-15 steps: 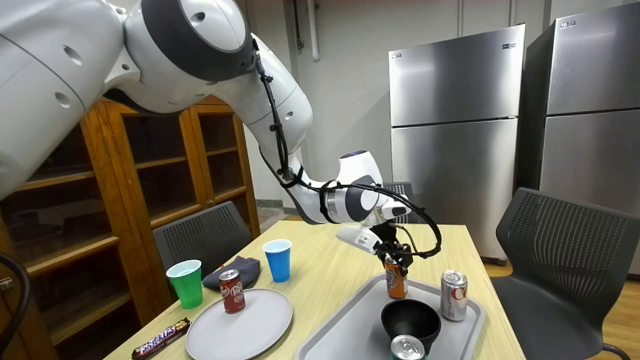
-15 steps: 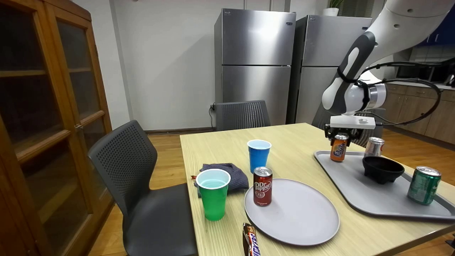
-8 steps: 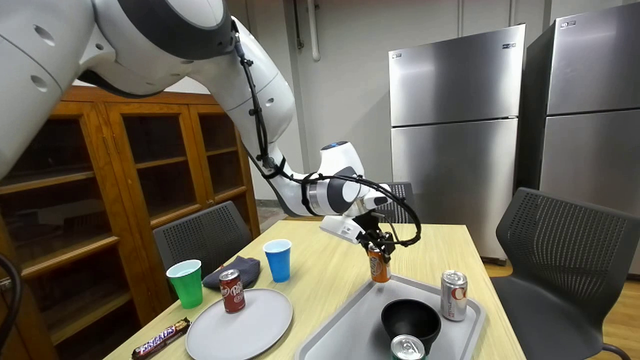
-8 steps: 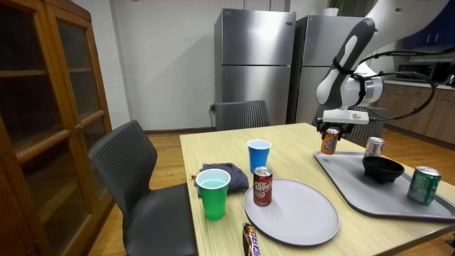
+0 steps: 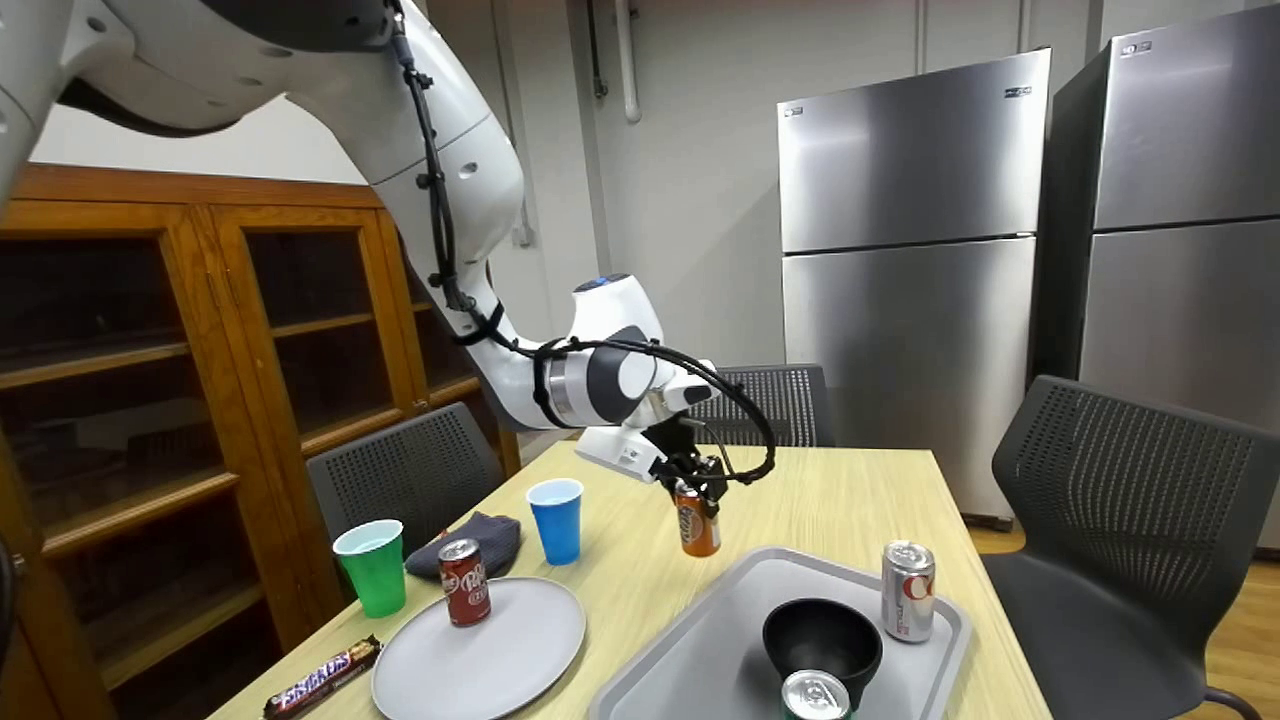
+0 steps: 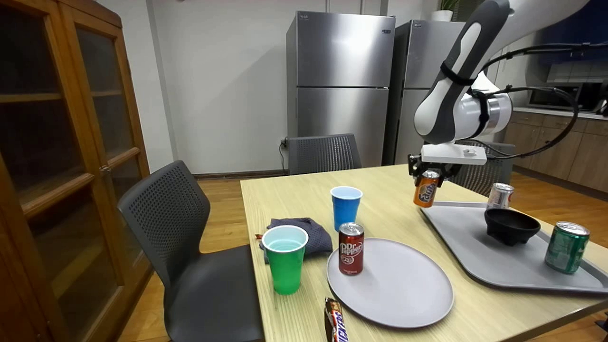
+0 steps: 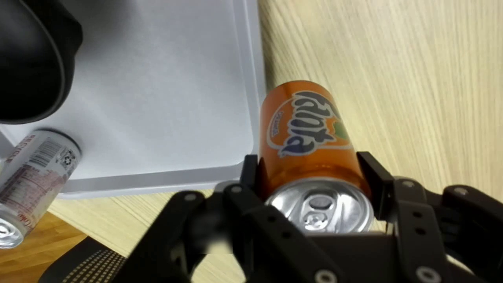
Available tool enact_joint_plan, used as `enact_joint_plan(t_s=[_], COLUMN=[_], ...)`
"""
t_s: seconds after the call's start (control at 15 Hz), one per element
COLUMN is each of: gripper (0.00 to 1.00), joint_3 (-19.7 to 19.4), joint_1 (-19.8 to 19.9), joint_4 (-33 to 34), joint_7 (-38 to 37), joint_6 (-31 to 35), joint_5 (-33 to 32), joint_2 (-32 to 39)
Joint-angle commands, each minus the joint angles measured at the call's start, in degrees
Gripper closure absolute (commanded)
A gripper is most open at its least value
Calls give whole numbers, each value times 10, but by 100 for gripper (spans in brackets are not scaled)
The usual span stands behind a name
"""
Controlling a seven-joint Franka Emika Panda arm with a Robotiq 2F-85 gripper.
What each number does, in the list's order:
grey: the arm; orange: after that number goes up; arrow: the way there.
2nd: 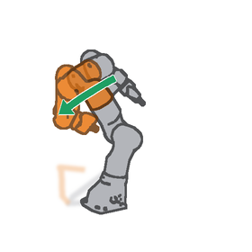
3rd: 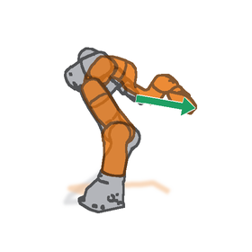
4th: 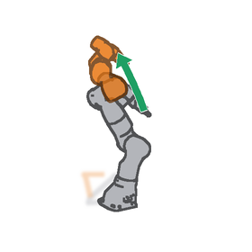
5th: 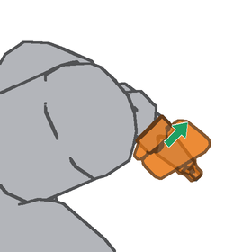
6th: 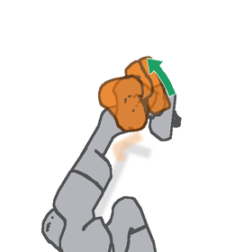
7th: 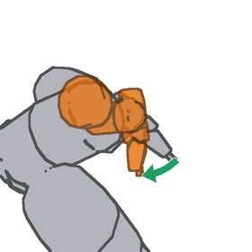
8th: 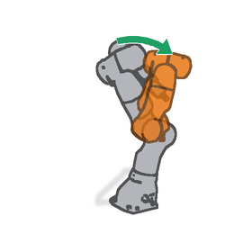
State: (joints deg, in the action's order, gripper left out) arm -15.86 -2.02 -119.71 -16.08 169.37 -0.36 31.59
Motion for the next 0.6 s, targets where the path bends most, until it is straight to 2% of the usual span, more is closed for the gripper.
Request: enact_joint_plan(t_s=[0.0,0.53], gripper=[62,62], joint_3=[-3,8], joint_1=[-25,-65], joint_4=[-69,-133], joint_7=[19,37], joint_6=[20,26], joint_5=[-18,-49], joint_2=[-61,-113])
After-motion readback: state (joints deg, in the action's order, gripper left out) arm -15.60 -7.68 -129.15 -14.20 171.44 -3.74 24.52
